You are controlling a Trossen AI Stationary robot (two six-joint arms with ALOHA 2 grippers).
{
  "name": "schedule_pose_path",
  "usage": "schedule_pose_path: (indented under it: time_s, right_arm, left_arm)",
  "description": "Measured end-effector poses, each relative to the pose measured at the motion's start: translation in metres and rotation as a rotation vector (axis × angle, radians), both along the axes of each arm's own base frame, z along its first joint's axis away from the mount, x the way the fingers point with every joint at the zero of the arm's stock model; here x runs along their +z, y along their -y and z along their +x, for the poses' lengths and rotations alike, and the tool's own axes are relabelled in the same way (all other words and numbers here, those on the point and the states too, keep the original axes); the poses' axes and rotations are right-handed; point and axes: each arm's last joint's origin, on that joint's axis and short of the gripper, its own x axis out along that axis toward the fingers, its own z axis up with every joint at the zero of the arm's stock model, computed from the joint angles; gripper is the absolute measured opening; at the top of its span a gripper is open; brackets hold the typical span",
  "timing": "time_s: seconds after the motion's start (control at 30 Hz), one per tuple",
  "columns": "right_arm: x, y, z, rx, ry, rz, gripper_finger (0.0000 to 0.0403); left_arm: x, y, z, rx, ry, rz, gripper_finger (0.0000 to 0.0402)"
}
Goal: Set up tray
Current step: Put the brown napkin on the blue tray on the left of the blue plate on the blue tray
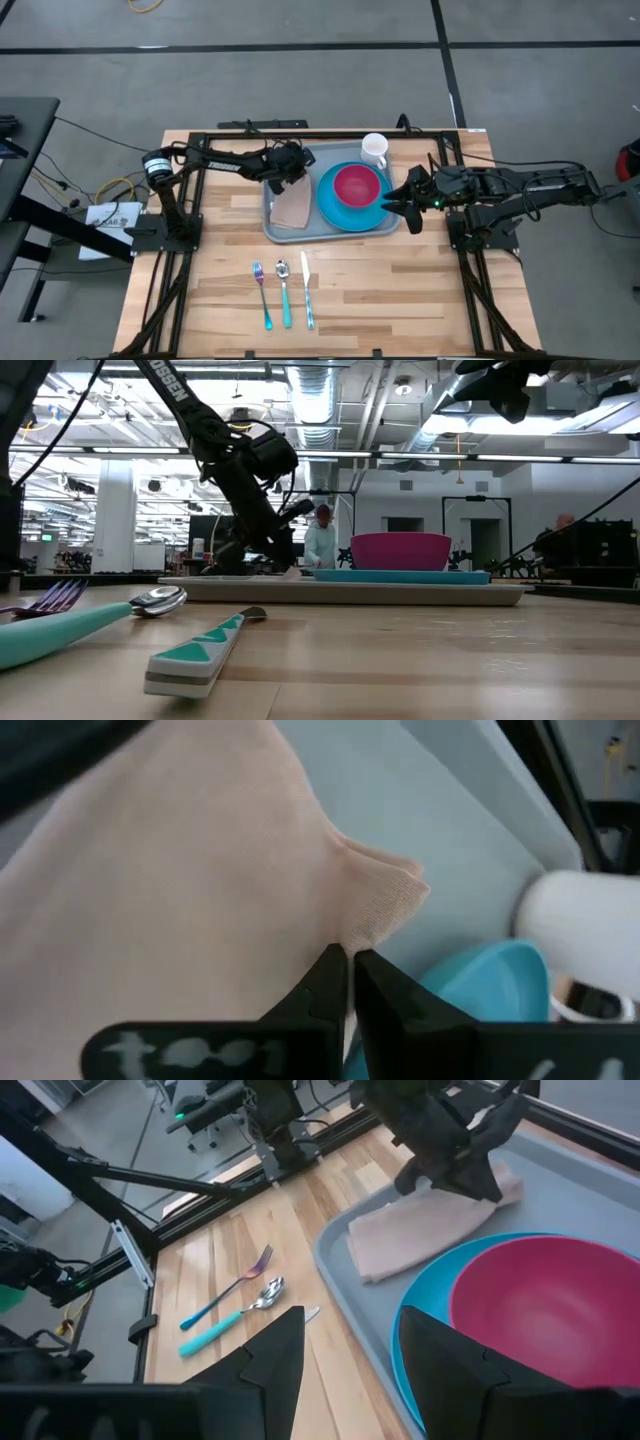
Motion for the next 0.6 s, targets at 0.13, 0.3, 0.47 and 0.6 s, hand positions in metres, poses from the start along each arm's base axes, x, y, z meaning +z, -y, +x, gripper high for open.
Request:
schedule_pose_path:
  time_s: [0.13, 0.3, 0.47, 0.6]
  right_arm:
    - [0.000, 0.000, 0.000, -0.001, 0.000, 0.000, 0.0155]
    - [0.000, 0.000, 0.000, 0.000, 0.000, 0.000, 0.0155]
    - [0.000, 0.000, 0.000, 0.004, 0.000, 0.002, 0.0155]
    - [0.000, 0.000, 0.000, 0.005, -0.001, 0.002, 0.0155]
  left_arm:
    - [-0.001, -0.007, -0.005, 0.041, -0.011, -0.014, 0.0000]
    - [-0.001, -0.012, -0.007, 0.060, -0.012, -0.011, 0.0000]
    - [-0.002, -0.012, -0.008, 0.068, -0.024, -0.013, 0.0000]
    - [-0.001, -0.012, -0.008, 0.061, -0.029, -0.003, 0.0012]
